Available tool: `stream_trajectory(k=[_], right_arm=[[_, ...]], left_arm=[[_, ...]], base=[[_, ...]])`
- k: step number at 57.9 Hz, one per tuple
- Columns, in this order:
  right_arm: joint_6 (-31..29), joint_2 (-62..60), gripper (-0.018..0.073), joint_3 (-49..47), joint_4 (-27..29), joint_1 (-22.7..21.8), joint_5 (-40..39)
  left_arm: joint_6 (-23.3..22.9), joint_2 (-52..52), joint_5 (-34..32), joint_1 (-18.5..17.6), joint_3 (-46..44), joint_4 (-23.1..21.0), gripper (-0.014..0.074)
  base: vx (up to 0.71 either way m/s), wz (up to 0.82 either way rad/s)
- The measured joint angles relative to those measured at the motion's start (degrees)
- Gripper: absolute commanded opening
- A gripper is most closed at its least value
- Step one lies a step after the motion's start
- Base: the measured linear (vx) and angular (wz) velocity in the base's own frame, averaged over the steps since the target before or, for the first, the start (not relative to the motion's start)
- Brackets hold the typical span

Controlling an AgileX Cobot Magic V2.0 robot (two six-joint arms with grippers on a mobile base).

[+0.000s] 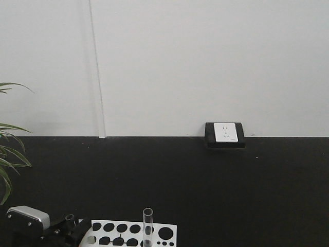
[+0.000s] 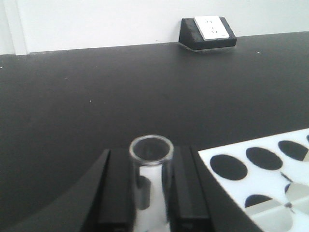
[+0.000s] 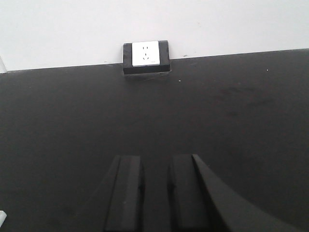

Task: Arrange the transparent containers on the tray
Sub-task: 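Grasp a clear test tube in the rack with the left gripper and lift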

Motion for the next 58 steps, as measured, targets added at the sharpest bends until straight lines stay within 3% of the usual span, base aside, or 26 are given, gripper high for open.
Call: stream_trajectory(k=[12, 23, 58], right_arm=[[0.00, 0.00, 0.0254, 0.00, 0.00, 0.00, 0.00], [0.00, 0.00, 0.0254, 0.00, 0.00, 0.00, -0.18], [0.00, 0.00, 0.0254, 0.00, 0.00, 0.00, -2.10]], left_arm=[[-0.11, 0.00, 0.00, 0.00, 0.00, 0.00, 0.0128], [-2.07, -2.64, 1.38, 0.00, 0.00, 0.19, 0.0105], [-2.32, -29.00, 21.78, 0.00, 0.00, 0.29, 0.0106]], base=[[0.00, 0.00], [0.00, 0.00], [0.00, 0.00]])
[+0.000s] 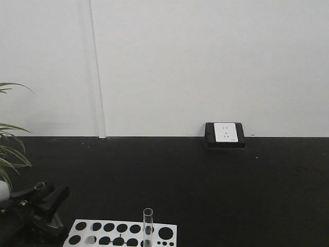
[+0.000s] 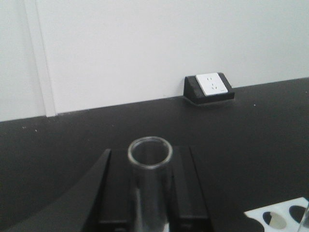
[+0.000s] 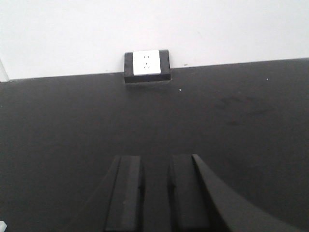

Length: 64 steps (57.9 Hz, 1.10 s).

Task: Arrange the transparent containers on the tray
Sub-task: 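Grasp a clear test tube in the rack with the left gripper and lift, then grasp the other clear test tube with the right gripper and lift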

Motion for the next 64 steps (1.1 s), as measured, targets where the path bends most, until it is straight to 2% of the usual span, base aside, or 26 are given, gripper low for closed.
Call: stream_trajectory(k=[9, 10, 16, 22, 26, 34, 43, 53, 64], right_arm=[[0.00, 0.00, 0.0255, 0.00, 0.00, 0.00, -0.43], [0.00, 0.00, 0.0277, 0.00, 0.00, 0.00, -0.19], [0.00, 0.00, 0.0305, 0.00, 0.54, 0.00, 0.61], [-0.05, 0.68, 0.0336, 0.00, 0.68, 1.60, -0.29], [-0.39, 2.25, 0.0349, 0.00, 0.68, 5.22, -1.73], [-2.52, 9.08, 0.0355, 0.00, 0.48, 16.43, -6.31], [-4.10, 20.79, 0.0363, 0.00, 0.29, 26.88, -15.45], [-4.25, 34.09, 0.0424, 0.00, 0.23, 33.26, -28.96], [-4.30, 44.91, 0.0532, -1.04, 0.23, 37.01, -40.72]], left_arm=[[-0.06, -4.83, 2.05, 0.00, 0.24, -0.05, 0.0106], [-0.47, -8.77, 3.32, 0.00, 0.37, -0.05, 0.0106], [-0.47, -12.84, 6.47, 0.00, 0.37, -0.50, 0.0106], [-0.47, -17.09, 12.48, 0.00, 0.48, -1.41, 0.0106], [-0.47, -19.81, 17.16, 0.00, 0.48, -1.56, 0.0106], [-0.47, -23.50, 24.56, 0.00, 0.50, -1.74, 0.0106], [-0.47, -24.99, 27.46, 0.00, 0.55, -1.74, 0.0106], [-0.47, -24.99, 27.72, 0.00, 0.55, -1.74, 0.0106], [-0.47, -24.99, 27.77, 0.00, 0.55, -1.79, 0.0106]], base=[[0.00, 0.00], [0.00, 0.00], [0.00, 0.00], [0.00, 0.00], [0.00, 0.00], [0.00, 0.00], [0.00, 0.00], [0.00, 0.00], [0.00, 0.00]])
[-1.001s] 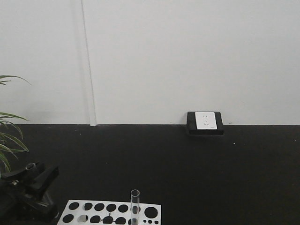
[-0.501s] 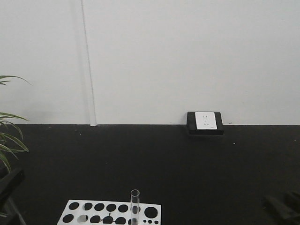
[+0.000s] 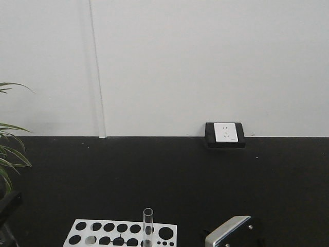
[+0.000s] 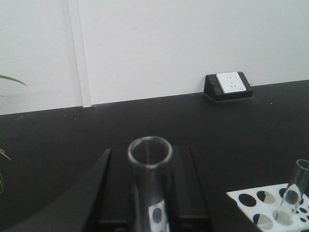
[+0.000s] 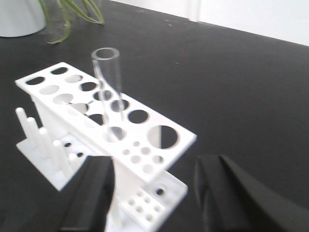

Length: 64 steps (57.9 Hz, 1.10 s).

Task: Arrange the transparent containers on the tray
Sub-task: 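Grasp the other clear test tube with the right gripper and lift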

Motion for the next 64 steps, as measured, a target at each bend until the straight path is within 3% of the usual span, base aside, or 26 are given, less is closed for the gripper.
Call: stream_trajectory(k=[19, 40, 64], right_arm=[[0.28, 11.70, 0.0548, -11.96, -0.12, 1.76, -2.41], [3.45, 19.72, 0.0541, -20.05, -4.00, 1.76, -2.72], [4.12, 22.35, 0.0382, -22.36, -4.00, 1.76, -3.00]], left_arm=[[0.00, 0.00, 0.00, 0.00, 0.00, 0.00, 0.0107], [0.00, 0.00, 0.00, 0.00, 0.00, 0.00, 0.0108], [0.00, 0.00, 0.05, 0.00, 0.00, 0.00, 0.0108]], base=[[0.00, 0.00], [0.00, 0.00], [0.00, 0.00]])
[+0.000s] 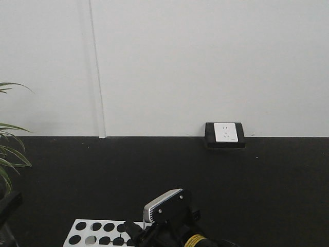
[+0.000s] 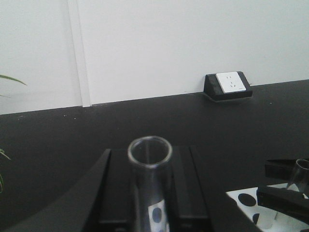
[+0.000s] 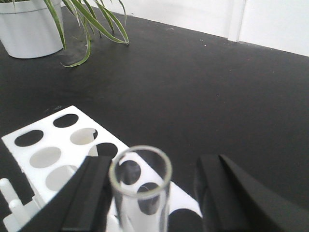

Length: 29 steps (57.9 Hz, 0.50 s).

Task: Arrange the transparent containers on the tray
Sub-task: 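Grasp the other clear test tube with the right gripper and lift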

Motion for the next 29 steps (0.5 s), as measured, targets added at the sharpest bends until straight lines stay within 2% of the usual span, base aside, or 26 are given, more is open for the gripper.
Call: stream_trajectory(k=[14, 29], right_arm=[[0.10, -0.43, 0.0315, 0.00, 0.00, 0.00, 1.76], [0.17, -0.53, 0.0142, 0.00, -0.05, 0.05, 1.92]], left_arm=[[0.00, 0.00, 0.00, 0.00, 0.00, 0.00, 0.0108], [0.00, 0.00, 0.05, 0.00, 0.00, -0.06, 0.0108]], base=[[0.00, 0.00], [0.00, 0.00]])
